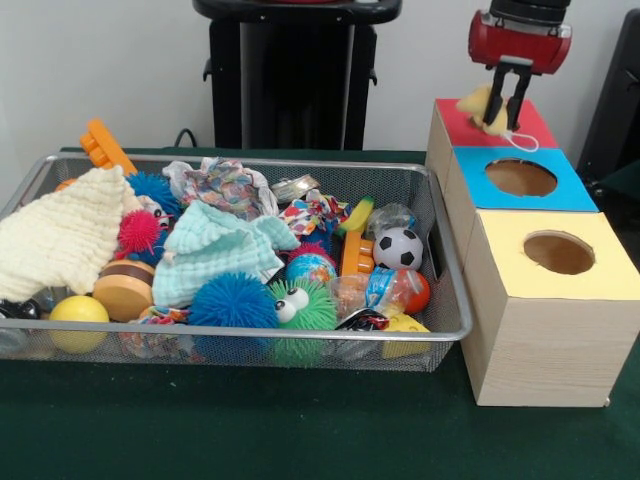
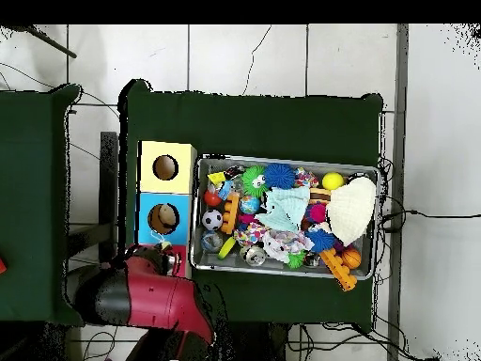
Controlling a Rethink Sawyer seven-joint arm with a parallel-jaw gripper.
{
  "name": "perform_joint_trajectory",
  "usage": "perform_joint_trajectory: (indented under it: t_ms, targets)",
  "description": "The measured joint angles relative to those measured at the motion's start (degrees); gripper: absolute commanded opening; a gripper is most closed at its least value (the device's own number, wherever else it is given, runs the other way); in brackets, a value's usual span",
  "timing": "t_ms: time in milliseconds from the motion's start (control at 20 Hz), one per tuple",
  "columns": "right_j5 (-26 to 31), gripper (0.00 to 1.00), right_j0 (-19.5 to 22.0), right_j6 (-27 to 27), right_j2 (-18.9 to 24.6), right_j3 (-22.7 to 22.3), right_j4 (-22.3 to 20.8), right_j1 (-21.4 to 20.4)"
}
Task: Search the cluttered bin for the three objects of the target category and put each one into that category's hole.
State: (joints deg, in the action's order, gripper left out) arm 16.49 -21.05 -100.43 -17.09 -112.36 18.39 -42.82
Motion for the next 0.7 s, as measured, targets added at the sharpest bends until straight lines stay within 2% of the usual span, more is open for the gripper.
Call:
perform_joint_trajectory:
  t_ms: [700]
  targets:
    - [0.0,0.0,-2.61,0.0,0.0,-0.09,0.0,-0.39]
